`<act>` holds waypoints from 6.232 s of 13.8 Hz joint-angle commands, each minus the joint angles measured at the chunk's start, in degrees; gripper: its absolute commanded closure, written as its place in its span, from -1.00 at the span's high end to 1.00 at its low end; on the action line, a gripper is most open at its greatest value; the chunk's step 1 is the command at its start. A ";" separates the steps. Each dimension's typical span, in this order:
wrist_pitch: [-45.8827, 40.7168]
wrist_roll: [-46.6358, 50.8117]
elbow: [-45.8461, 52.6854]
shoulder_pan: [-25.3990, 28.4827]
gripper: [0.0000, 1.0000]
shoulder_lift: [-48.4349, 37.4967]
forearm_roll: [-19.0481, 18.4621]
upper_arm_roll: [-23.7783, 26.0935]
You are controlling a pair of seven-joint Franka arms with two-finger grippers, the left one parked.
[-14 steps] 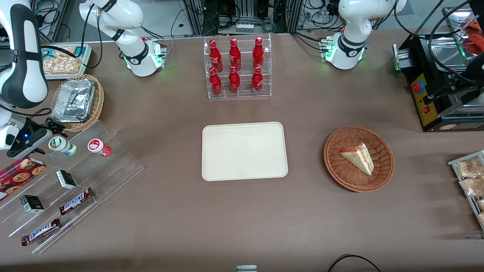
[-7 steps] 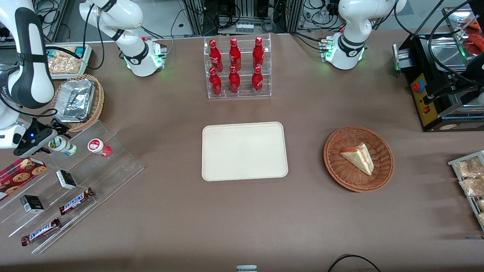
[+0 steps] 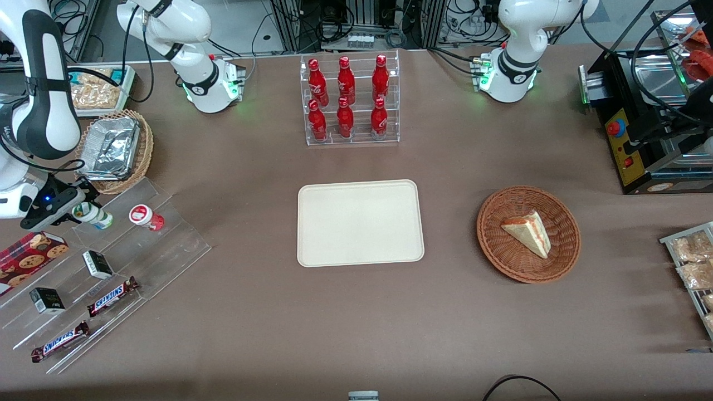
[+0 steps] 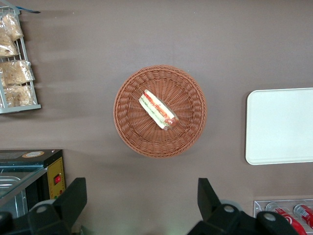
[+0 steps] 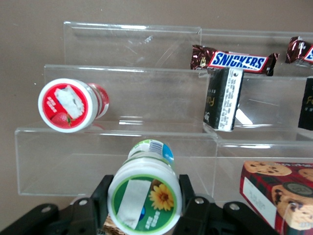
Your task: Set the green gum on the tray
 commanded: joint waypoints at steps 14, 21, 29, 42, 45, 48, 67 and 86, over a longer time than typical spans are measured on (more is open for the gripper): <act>-14.37 50.61 14.64 32.77 -1.00 7.54 -0.14 0.49; -9.81 74.28 21.49 45.86 -1.00 18.61 6.00 0.49; -3.31 94.31 30.46 55.63 -1.00 31.18 6.27 0.49; 4.96 104.36 34.24 61.79 -1.00 38.57 6.45 0.49; 5.05 103.92 34.24 61.97 0.24 39.19 6.18 0.49; 5.66 103.30 34.24 61.97 1.00 39.28 5.66 0.49; -10.57 93.82 33.80 60.83 1.00 27.16 2.58 -0.12; -33.27 64.24 33.36 28.95 1.00 12.56 3.81 2.06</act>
